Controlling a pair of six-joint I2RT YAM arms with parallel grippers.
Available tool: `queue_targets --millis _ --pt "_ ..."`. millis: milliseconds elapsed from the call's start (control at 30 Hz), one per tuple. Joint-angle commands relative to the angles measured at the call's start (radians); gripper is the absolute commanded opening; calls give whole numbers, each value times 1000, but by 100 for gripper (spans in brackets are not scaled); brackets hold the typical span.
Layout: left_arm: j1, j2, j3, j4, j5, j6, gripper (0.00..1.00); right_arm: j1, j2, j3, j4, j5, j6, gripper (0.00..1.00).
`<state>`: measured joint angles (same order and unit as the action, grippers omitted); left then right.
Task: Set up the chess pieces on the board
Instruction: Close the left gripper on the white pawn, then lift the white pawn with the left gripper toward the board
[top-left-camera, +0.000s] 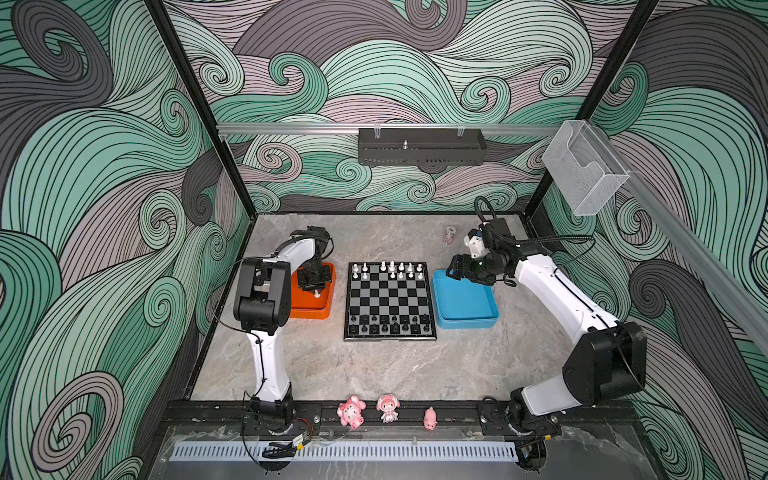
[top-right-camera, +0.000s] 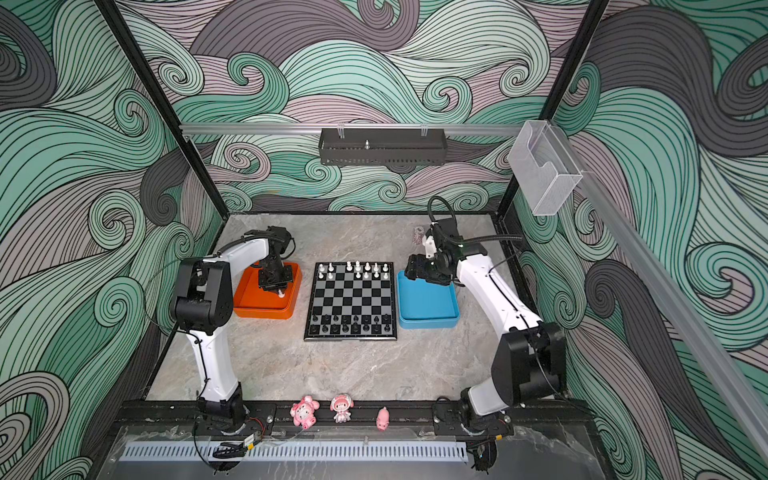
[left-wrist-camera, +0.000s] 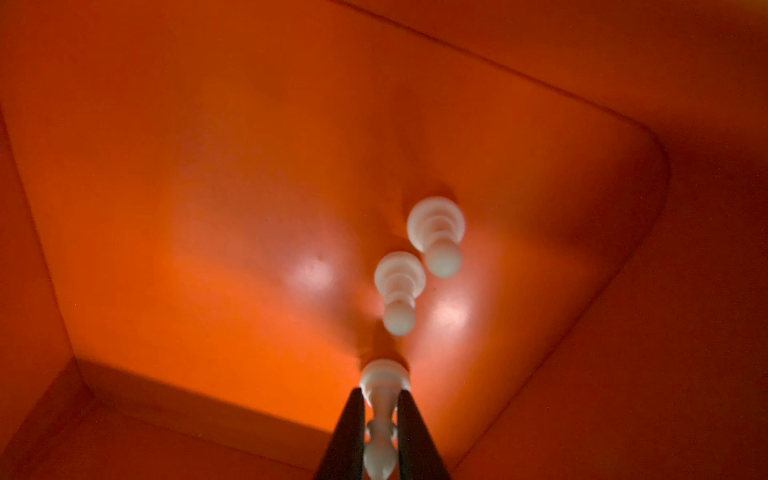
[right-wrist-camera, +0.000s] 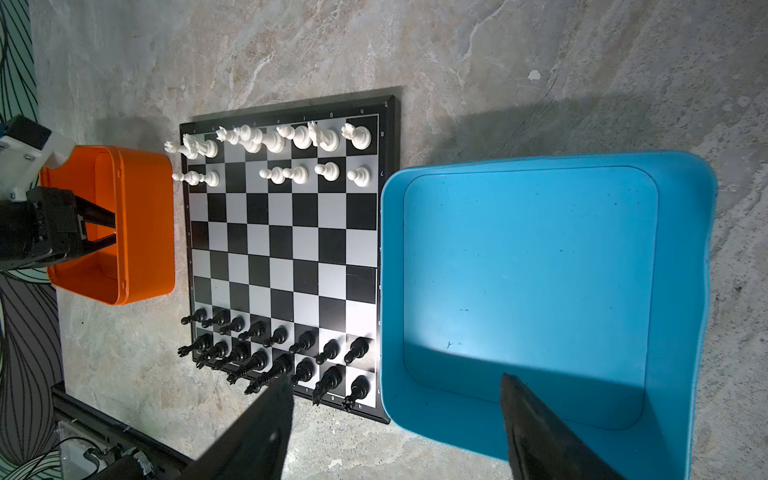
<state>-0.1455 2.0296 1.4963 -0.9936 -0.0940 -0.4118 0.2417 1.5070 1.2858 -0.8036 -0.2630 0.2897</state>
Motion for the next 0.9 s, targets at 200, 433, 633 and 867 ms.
queue_targets --millis 200,433,633,867 --pt "-8 -17 15 -27 -27 5 16 -5 8 0 5 -5 5 78" --pt "-10 -37 38 -59 -38 20 15 -5 9 0 5 -4 5 78" --pt "-17 -56 69 -94 -49 31 14 -5 10 1 5 -4 5 78" --pt "-19 -65 87 -111 -52 39 13 -6 18 3 8 -14 8 77"
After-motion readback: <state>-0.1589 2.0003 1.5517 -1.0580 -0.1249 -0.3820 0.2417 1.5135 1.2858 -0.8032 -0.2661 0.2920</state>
